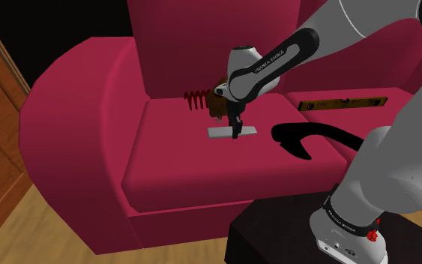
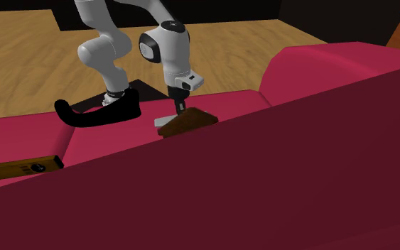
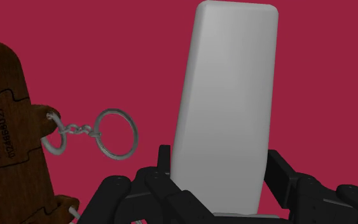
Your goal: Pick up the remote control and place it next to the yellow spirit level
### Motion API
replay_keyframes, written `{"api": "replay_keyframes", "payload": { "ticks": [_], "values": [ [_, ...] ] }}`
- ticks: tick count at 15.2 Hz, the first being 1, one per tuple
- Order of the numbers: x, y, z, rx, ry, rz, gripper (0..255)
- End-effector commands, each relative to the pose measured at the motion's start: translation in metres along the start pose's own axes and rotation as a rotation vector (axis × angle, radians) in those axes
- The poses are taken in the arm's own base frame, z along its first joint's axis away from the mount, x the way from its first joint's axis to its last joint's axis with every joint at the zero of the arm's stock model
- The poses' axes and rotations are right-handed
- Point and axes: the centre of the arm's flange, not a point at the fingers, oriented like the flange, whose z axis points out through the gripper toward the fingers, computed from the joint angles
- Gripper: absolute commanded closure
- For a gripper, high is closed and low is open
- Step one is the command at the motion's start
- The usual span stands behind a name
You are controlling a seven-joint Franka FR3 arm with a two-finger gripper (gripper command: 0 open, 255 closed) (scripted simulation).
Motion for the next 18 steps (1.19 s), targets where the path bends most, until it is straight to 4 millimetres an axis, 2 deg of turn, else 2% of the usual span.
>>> {"api": "replay_keyframes", "payload": {
  "ticks": [1, 6, 18],
  "values": [
    [0.0, 0.0, 0.0, 0.0, 0.0, 0.0, 255],
    [0.0, 0.0, 0.001, 0.0, 0.0, 0.0, 255],
    [0.0, 0.0, -0.063, 0.0, 0.0, 0.0, 255]
  ]
}}
